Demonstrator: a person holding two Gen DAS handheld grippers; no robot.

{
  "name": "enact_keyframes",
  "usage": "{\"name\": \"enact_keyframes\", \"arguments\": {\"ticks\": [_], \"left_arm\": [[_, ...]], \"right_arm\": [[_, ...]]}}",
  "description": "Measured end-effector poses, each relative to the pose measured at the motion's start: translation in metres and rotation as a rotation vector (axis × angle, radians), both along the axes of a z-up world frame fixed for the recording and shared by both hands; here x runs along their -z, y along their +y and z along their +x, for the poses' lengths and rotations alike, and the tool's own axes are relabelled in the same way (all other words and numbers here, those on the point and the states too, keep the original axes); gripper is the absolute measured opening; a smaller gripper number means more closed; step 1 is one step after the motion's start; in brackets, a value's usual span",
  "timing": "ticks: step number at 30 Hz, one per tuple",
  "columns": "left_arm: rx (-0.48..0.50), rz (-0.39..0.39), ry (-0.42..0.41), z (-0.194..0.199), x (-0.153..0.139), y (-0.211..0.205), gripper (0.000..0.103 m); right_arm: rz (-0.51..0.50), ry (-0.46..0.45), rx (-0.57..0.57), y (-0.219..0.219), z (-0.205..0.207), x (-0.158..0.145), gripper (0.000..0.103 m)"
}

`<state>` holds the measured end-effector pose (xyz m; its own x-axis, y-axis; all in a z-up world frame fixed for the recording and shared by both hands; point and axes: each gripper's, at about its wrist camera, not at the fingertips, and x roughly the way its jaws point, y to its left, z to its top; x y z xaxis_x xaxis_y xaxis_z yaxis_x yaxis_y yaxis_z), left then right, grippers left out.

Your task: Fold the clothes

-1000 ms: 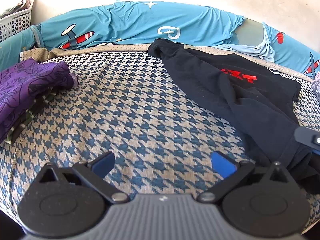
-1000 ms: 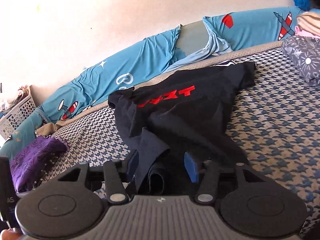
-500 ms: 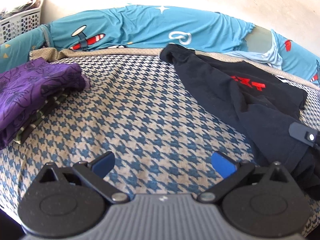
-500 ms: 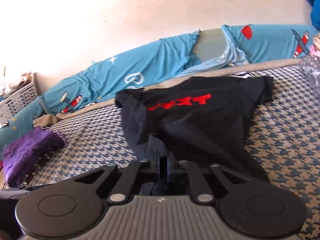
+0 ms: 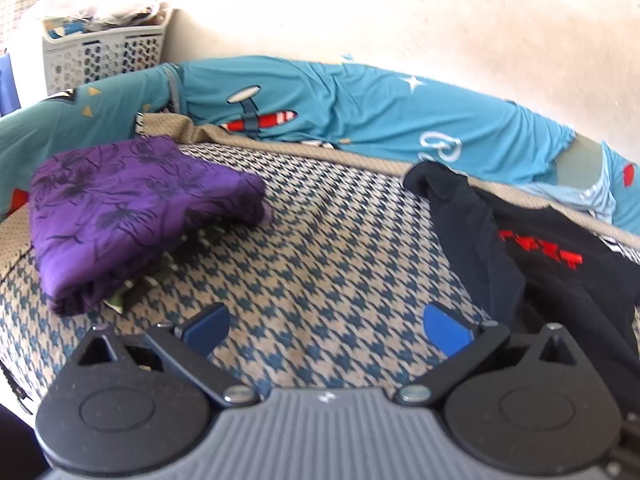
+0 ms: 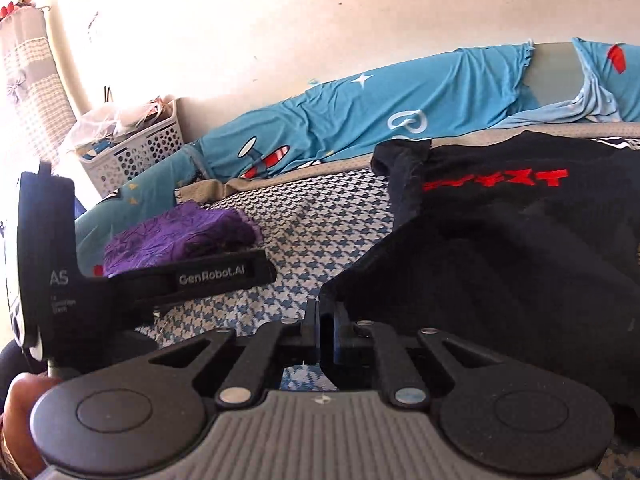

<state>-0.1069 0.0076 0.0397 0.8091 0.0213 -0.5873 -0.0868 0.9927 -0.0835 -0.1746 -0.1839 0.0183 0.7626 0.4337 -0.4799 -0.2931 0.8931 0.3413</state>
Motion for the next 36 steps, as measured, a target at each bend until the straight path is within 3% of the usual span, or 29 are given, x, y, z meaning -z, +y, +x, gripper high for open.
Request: {"name": "enact_keyframes", "arguments": {"ticks": [11,16,21,27,34,36], "left_arm": [[-0.109,0.071,-0.096,-0.004,-0.027,0.025,0.103],[-0.156,0.068,-0.106,-0.003,-0.03,0.037,0.103],[-0.181,0.064,-0.102,-0.001,-0.029,0.044,0.103],[-0.155,0.073,-0.107,-0.001,-0.028,0.034,0.103],[0.019,0.08,-0.03,0.001,-0.01,-0.001,0.103],[0.067,0.075,-0.007,0.001,-0.003,-0.012,0.103]], "right_arm": [[-0.017,-0.003,-0.189,0.058,-0.004,0.006,0.008],[-0.006,-0.012,-0.237,0.078,0.005,0.003,0.007],[-0.005,0.025,-0.275,0.084,0.007,0.004,0.018],[-0.008,0.037,-0.247,0.06,-0.006,0.004,0.019],[-0.04,0.048,-0.108,0.019,-0.016,0.003,0.021],[-0.041,0.054,-0.061,0.004,-0.02,0.003,0.027]]}}
